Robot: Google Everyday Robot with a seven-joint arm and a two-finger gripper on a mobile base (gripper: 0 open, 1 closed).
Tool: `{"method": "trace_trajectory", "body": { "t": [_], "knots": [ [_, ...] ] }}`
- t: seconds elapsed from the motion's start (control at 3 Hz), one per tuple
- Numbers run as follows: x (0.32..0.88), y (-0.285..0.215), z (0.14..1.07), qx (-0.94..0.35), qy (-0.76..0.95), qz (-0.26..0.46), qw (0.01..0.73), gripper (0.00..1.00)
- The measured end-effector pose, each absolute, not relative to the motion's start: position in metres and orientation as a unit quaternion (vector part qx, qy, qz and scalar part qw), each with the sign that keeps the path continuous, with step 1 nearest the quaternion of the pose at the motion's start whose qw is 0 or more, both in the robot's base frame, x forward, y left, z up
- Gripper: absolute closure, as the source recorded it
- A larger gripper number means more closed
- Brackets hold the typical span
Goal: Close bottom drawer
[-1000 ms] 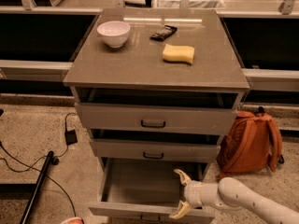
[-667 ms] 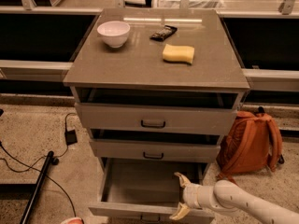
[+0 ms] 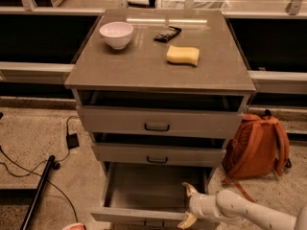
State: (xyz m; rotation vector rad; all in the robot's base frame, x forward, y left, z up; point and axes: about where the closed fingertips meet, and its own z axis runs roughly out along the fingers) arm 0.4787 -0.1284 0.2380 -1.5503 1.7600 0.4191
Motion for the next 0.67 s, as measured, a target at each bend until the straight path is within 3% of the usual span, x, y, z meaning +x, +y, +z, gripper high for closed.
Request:
{"method": "trace_trajectory", "body": {
  "t": [0.33, 0.67],
  "knots": [
    [0.479, -0.134, 0.213, -0.612, 0.693, 0.156, 0.349, 0.06],
    [0.48, -0.132, 0.203, -0.62, 0.692, 0.151, 0.338, 0.24]
  ]
}}
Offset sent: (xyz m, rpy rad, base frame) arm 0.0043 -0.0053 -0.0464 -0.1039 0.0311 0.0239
